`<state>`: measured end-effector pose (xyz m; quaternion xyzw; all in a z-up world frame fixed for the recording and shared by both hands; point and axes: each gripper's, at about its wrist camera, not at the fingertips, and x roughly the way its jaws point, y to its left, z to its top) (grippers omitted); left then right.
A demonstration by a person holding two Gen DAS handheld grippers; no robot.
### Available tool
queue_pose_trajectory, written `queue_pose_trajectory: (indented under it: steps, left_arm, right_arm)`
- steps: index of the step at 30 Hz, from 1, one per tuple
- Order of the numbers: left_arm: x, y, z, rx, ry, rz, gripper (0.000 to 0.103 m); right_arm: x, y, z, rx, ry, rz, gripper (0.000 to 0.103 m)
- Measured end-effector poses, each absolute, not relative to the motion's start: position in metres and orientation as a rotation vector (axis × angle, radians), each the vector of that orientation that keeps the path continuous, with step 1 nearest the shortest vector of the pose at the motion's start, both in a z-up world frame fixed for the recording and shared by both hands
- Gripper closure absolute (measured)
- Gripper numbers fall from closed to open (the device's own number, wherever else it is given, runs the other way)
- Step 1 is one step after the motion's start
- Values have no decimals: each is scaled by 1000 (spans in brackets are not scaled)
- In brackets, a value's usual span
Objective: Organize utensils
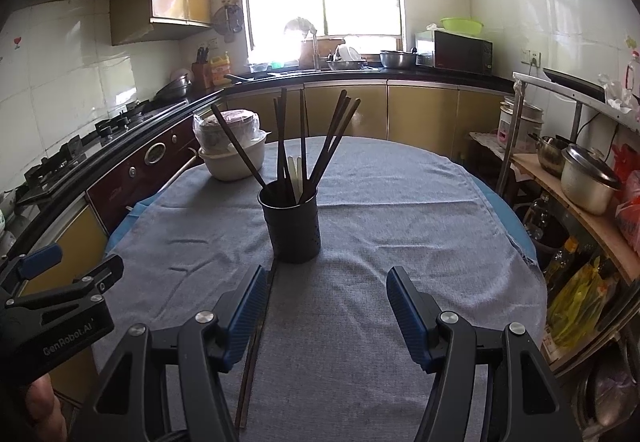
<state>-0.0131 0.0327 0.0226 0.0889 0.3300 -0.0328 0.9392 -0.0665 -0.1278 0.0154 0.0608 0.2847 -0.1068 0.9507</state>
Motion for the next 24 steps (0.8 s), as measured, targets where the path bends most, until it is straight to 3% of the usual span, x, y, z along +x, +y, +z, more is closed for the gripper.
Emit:
queue_pose_trajectory:
  steps: [24]
  left_arm:
    - [-15, 53, 28, 142, 661, -64, 17]
  right_arm:
    - [-66, -108, 23, 73, 571, -205, 37]
